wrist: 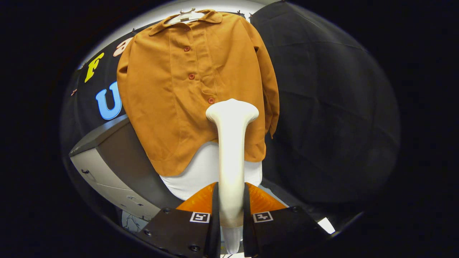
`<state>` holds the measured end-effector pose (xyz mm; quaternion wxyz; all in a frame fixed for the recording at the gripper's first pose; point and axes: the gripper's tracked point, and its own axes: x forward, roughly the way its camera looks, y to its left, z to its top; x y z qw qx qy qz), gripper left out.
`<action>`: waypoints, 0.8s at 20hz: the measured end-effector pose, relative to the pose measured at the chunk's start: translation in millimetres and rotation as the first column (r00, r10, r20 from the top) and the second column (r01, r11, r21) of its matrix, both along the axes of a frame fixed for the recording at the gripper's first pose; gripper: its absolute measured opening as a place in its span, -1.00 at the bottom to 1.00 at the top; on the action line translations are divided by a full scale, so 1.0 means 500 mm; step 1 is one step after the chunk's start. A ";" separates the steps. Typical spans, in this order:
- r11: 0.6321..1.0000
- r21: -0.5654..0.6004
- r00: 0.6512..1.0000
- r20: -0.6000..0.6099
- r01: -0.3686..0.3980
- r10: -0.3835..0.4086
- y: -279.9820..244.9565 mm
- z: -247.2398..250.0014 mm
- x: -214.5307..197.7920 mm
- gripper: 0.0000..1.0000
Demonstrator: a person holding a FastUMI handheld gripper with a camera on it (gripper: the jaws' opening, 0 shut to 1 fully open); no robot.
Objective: Iron the clothes twice with a garment steamer, once on the left side and once on the right side.
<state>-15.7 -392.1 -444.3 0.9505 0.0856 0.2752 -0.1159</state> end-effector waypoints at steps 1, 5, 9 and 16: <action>1.000 0.001 1.000 -0.020 0.004 -0.004 0.005 -0.010 -0.013 -0.43; 0.999 0.018 0.998 -0.061 0.031 -0.030 0.030 -0.033 -0.076 -0.43; 0.999 0.018 0.997 -0.067 0.032 -0.031 0.060 -0.006 -0.123 -0.43; 0.999 -0.037 0.999 0.043 -0.008 0.009 0.142 0.154 -0.132 -0.43</action>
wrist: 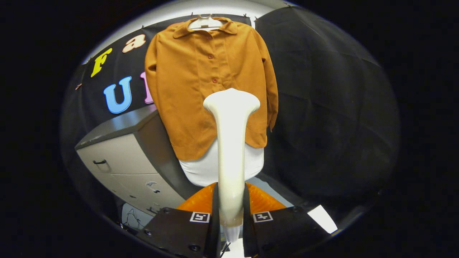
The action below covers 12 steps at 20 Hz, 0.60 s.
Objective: Iron the clothes twice with a garment steamer, once on the left side and once on the right side.
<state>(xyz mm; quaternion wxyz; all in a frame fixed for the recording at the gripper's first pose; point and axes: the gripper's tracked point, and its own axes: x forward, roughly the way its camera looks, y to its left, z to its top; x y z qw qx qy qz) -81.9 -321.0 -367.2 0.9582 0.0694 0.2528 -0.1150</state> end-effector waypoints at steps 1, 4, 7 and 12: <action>1.000 -0.003 1.000 0.030 -0.005 0.005 0.012 0.031 0.009 -0.43; 0.999 -0.025 0.992 0.124 -0.030 0.033 0.051 0.137 0.048 -0.44; 0.997 -0.046 0.975 0.209 -0.063 0.071 0.100 0.249 0.087 -0.44; 0.991 -0.086 0.940 0.317 -0.104 0.126 0.190 0.414 0.144 -0.44</action>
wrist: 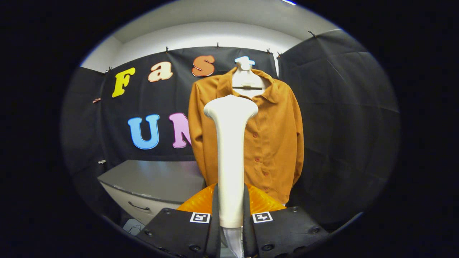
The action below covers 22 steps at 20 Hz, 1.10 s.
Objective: Iron the clothes twice with a garment steamer, once on the left side and once on the right side.
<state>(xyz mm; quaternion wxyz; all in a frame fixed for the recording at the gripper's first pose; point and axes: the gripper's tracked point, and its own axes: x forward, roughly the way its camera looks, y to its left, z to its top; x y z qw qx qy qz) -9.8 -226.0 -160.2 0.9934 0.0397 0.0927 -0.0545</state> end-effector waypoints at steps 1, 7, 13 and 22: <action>1.000 -0.001 1.000 0.011 -0.007 0.007 0.020 0.030 0.011 -0.44; 0.999 0.011 0.995 0.081 -0.052 0.051 0.149 0.152 0.043 -0.44; 0.995 -0.015 0.989 0.111 -0.094 0.095 0.288 0.191 0.025 -0.45; 0.998 -0.002 0.989 0.134 -0.063 0.063 0.377 0.208 -0.025 -0.44</action>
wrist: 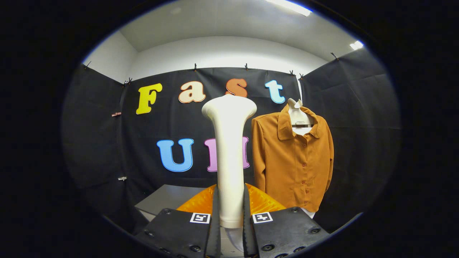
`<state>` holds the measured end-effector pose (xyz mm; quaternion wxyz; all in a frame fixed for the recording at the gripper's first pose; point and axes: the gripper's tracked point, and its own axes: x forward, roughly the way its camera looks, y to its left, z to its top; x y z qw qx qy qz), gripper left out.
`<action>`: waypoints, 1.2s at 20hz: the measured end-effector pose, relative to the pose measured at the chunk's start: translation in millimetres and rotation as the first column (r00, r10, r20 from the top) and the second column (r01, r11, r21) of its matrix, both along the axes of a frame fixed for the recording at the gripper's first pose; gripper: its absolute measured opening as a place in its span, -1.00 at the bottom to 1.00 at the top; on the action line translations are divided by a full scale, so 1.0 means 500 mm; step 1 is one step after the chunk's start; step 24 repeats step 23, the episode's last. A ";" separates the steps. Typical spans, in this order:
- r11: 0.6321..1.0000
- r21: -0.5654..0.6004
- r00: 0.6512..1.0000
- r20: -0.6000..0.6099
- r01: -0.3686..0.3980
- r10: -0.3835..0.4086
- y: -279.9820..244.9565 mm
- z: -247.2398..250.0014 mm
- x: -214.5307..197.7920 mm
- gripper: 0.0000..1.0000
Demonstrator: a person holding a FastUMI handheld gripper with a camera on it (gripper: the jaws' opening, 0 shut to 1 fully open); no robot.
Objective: Iron the clothes twice with a garment steamer, once on the left side and once on the right side.
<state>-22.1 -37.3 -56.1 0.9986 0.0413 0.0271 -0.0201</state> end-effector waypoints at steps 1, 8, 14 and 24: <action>1.000 -0.006 1.000 0.000 0.005 -0.005 0.001 0.003 -0.003 -0.44; 0.999 -0.032 1.000 0.002 0.022 -0.022 0.005 0.013 -0.011 -0.45; 1.000 -0.019 1.000 -0.007 0.012 -0.012 0.015 0.005 0.003 -0.44; 0.999 -0.033 1.000 -0.024 0.005 -0.005 0.015 -0.003 0.022 -0.44</action>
